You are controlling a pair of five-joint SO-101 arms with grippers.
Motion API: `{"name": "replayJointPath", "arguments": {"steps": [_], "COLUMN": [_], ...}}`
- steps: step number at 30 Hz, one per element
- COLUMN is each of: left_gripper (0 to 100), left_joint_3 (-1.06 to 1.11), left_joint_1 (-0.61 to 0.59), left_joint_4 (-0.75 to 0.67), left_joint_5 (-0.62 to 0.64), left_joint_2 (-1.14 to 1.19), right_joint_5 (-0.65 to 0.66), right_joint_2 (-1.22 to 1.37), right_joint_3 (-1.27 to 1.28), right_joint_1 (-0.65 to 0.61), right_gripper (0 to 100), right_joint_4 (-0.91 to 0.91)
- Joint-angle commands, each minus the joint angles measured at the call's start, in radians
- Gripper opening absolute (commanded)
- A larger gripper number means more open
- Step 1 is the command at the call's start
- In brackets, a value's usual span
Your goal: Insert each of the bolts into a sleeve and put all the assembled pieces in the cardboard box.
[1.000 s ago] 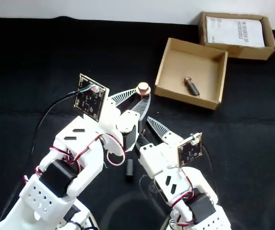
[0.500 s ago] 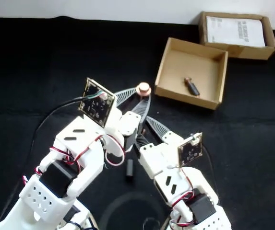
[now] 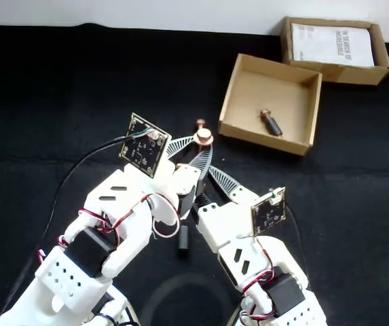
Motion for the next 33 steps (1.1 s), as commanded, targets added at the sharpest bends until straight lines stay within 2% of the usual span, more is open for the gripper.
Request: {"name": "replayJointPath", "arguments": {"steps": [1, 5, 9, 13, 23, 33], "left_gripper": [2, 15, 27, 28, 28, 28], "left_joint_3": [-0.01, -0.01, -0.035, -0.077, -0.226, -0.383], "left_joint_1": [0.001, -0.025, -0.025, -0.028, -0.177, -0.292], "left_joint_4": [-0.012, 0.084, 0.207, 0.281, 0.454, 0.681], "left_joint_5": [0.008, 0.012, 0.012, 0.011, 0.006, 0.005], "left_joint_2": [-0.016, -0.019, -0.019, -0.019, -0.019, -0.021], "right_joint_5": [-0.002, 0.074, 0.087, 0.087, 0.087, 0.087], "right_joint_2": [-0.004, -0.004, -0.007, -0.004, -0.004, -0.004], "right_joint_3": [-0.015, -0.015, -0.015, -0.015, -0.015, -0.015], "right_joint_1": [-0.001, -0.001, -0.001, -0.001, 0.001, 0.117], "right_gripper": [0.8, 0.8, 0.8, 0.8, 0.8, 0.8], "right_joint_4": [-0.024, -0.024, -0.024, -0.024, -0.024, -0.024]}}
